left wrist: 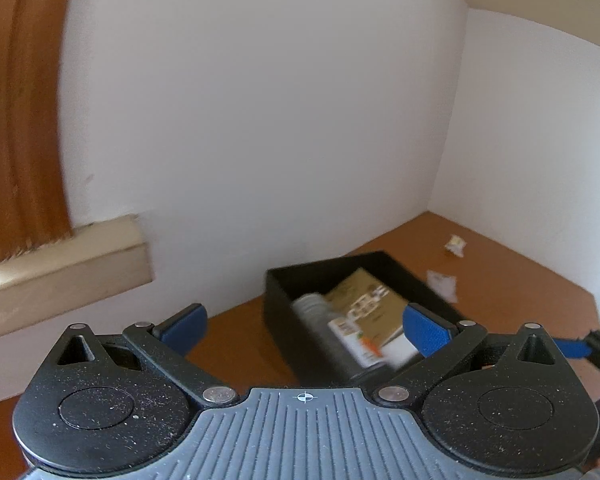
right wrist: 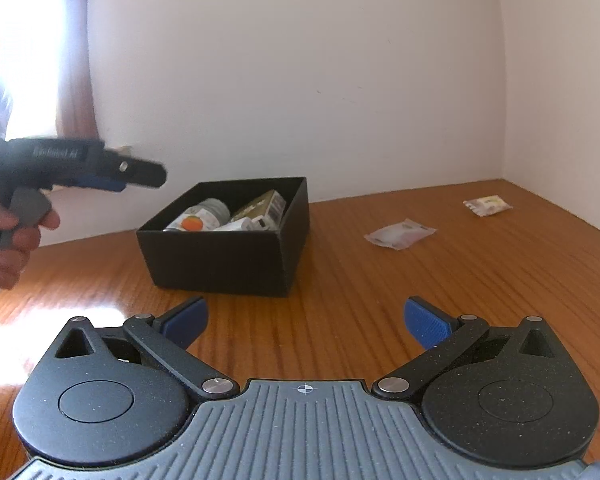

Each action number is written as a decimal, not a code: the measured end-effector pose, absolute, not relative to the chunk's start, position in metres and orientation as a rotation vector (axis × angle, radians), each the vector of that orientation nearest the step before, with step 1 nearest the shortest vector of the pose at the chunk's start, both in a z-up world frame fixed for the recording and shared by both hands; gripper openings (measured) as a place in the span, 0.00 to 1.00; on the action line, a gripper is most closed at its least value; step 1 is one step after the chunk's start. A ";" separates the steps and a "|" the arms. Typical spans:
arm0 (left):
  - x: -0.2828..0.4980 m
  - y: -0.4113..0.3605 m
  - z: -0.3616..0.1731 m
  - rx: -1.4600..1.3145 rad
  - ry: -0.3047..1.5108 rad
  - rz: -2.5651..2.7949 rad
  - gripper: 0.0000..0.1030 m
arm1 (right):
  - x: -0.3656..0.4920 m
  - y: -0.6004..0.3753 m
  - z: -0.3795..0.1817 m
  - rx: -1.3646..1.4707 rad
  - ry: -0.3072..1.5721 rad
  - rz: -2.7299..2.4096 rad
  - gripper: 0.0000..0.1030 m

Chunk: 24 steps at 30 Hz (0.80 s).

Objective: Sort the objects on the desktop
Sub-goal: 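Withdraw the left gripper and move the right gripper toward the wrapped candy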

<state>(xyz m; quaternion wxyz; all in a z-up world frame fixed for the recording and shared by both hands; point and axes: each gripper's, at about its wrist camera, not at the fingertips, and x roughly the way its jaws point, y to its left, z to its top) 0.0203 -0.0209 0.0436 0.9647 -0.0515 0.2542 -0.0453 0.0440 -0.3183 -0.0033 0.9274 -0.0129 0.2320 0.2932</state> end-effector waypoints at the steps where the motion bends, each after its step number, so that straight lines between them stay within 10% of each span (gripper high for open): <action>1: 0.019 -0.018 0.042 -0.103 0.514 -0.092 1.00 | 0.044 -0.318 -0.003 -0.025 0.478 0.601 1.00; 24: -0.002 0.003 0.018 -0.019 0.432 -0.132 1.00 | 0.053 -0.326 -0.006 0.050 0.520 0.541 1.00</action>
